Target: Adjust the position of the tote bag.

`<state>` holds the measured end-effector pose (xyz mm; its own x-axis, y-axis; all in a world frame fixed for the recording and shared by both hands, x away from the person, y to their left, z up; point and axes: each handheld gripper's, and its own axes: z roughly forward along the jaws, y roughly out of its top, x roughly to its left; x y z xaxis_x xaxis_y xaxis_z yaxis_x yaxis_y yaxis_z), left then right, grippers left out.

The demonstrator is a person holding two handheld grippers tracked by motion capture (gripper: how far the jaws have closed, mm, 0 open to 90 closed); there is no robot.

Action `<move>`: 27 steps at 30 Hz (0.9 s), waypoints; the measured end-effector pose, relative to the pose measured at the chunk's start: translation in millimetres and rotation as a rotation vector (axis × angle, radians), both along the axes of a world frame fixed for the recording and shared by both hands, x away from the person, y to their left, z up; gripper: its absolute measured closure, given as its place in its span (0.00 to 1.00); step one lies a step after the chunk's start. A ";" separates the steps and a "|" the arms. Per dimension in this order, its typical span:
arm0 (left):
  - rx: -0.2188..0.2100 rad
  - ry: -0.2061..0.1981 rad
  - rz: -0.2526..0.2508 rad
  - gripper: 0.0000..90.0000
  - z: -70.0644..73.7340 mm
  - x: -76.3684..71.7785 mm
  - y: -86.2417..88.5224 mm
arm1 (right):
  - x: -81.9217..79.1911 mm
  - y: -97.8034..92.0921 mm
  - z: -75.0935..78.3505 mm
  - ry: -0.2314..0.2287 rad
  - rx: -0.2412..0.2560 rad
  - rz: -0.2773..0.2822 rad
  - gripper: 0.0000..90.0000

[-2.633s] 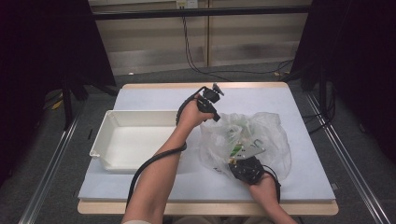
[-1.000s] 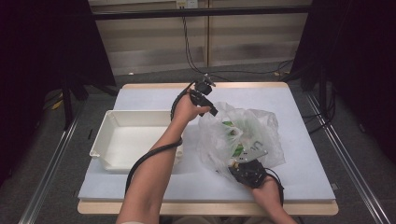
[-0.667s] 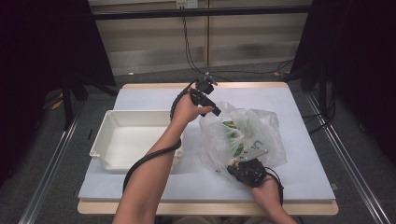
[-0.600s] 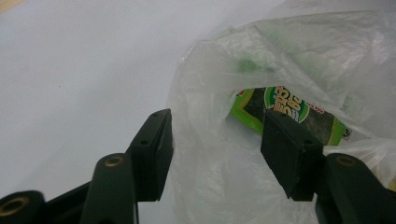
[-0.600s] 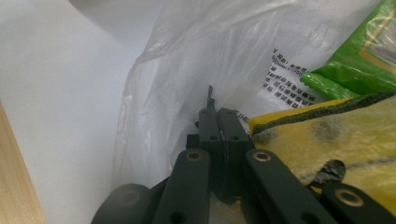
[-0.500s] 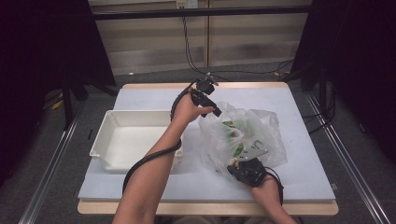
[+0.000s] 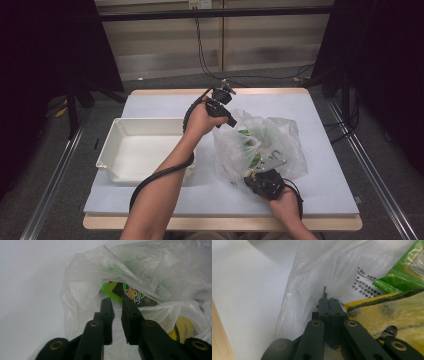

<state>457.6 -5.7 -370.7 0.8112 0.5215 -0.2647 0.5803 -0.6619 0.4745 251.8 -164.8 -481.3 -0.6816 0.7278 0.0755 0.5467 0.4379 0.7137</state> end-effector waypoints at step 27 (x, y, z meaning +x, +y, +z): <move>-0.084 -0.003 -0.157 0.89 -25.5 -43.9 -52.8 | 2.5 1.1 -0.4 0.008 0.009 0.004 1.00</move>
<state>413.7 -58.4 -396.2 0.8817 0.3648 -0.2992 0.4716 -0.7020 0.5337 254.3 -163.6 -481.6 -0.6836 0.7246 0.0878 0.5508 0.4332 0.7135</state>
